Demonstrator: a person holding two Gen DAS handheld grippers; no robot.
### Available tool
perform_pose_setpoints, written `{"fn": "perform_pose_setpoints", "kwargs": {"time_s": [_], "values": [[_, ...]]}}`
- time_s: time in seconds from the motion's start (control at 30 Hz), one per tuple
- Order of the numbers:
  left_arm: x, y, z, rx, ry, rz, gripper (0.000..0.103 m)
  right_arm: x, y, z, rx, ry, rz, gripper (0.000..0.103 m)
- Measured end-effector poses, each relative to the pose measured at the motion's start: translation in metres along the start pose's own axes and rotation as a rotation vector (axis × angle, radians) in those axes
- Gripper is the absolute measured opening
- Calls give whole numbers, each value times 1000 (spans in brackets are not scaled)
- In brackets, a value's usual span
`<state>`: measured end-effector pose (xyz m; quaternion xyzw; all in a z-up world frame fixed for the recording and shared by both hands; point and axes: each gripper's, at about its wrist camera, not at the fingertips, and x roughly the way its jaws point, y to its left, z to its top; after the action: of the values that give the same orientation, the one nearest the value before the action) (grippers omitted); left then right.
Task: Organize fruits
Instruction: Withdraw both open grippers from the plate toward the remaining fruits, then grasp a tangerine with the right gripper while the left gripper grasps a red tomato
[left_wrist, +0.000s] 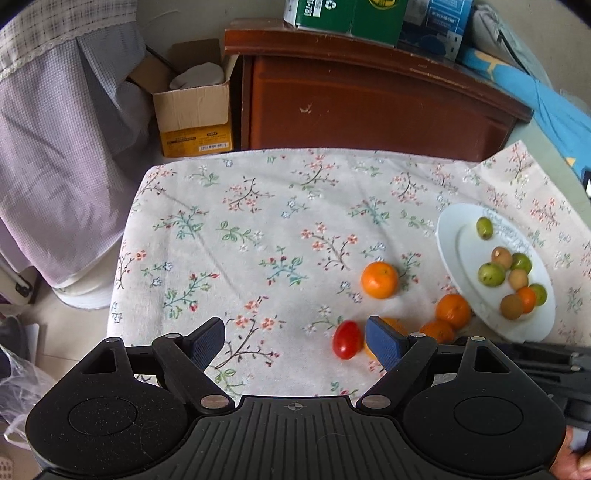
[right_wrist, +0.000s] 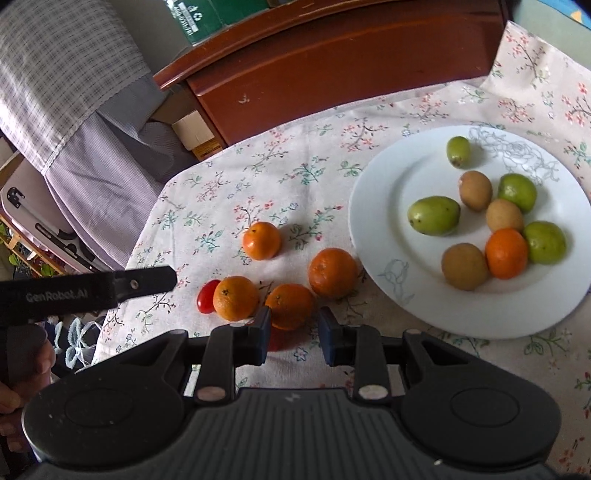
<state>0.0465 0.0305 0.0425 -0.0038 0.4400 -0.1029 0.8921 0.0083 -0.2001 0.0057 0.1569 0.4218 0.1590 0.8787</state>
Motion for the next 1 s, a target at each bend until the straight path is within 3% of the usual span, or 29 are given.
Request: {"fn": "perform_pose_setpoints", "kwargs": {"time_s": [0.17, 0.53, 0.63, 1.0], "values": [[3, -1, -4, 23, 11, 0, 85, 5, 0, 0, 9, 3, 6, 38], [7, -13, -13, 135, 20, 14, 85, 12, 7, -1, -16, -8, 13, 38], [8, -15, -15, 151, 24, 6, 84, 12, 7, -1, -19, -4, 22, 32], [12, -39, -31, 170, 52, -129, 80, -9, -8, 5, 55, 6, 34, 31]]}}
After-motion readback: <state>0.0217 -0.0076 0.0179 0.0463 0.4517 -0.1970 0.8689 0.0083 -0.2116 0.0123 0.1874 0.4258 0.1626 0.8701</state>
